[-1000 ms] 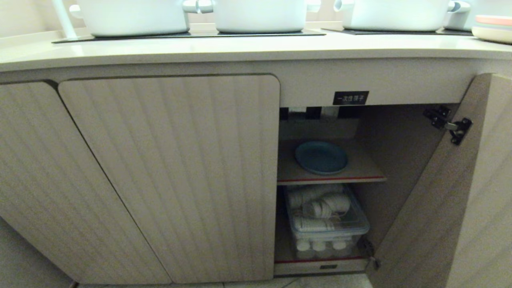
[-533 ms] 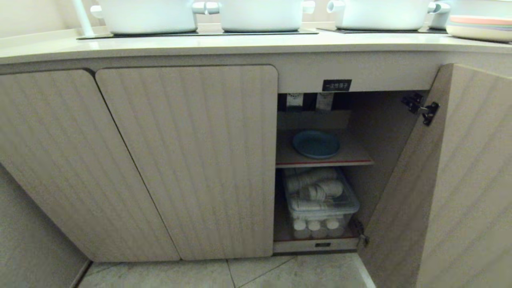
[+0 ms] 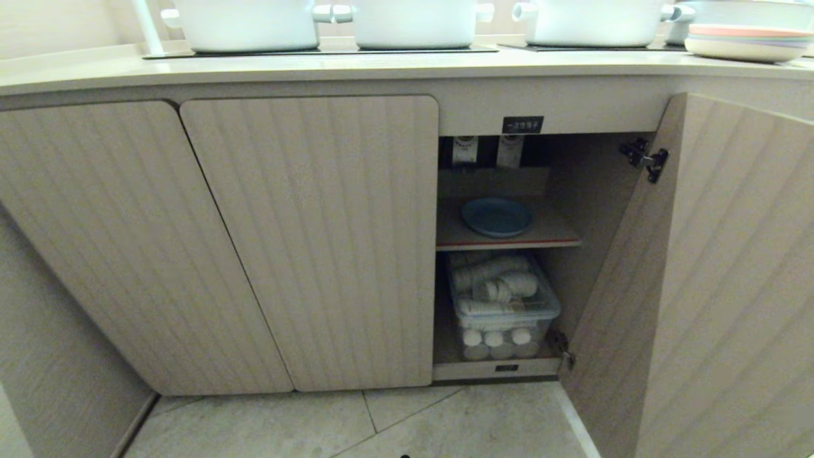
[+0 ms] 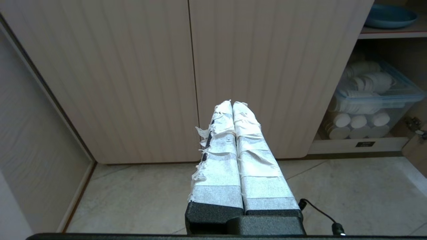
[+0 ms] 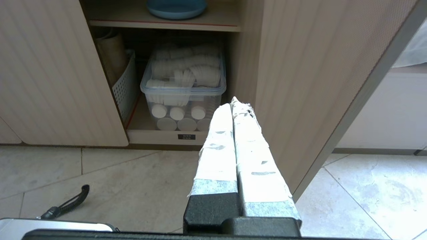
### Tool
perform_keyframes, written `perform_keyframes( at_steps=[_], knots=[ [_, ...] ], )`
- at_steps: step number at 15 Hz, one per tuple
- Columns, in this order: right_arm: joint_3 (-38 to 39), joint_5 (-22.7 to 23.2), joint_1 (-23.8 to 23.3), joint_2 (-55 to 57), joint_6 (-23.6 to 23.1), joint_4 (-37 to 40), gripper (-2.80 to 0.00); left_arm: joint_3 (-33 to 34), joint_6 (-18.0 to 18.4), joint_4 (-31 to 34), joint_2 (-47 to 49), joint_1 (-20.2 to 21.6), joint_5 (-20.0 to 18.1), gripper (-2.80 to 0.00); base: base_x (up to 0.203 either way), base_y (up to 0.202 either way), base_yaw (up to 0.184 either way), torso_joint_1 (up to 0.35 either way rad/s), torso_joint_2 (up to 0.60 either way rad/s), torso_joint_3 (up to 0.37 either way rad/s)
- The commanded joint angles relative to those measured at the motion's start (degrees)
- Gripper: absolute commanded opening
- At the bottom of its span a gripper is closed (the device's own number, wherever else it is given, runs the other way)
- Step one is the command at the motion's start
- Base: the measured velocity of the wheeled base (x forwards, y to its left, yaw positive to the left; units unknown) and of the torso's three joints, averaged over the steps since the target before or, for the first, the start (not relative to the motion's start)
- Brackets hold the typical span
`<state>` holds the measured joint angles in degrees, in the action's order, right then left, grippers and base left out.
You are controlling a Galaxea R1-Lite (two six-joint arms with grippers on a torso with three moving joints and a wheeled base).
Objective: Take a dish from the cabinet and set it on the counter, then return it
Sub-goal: Close the cabinet door
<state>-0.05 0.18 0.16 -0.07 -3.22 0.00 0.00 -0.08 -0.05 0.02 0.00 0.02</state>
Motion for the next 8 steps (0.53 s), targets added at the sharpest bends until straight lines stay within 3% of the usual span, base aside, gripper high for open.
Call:
perform_keyframes(
  at_steps=[1,8],
  knots=[
    [0.0,0.1,0.0,0.1,0.0,0.0,-2.80,0.0,0.0,0.0,0.0,0.0,0.1,-2.80,0.000,0.000,0.000,0.000,0.00,0.000],
    [0.0,0.2,0.0,0.1,0.0,-0.1,-2.80,0.0,0.0,0.0,0.0,0.0,0.0,-2.80,0.000,0.000,0.000,0.000,0.00,0.000]
  ],
)
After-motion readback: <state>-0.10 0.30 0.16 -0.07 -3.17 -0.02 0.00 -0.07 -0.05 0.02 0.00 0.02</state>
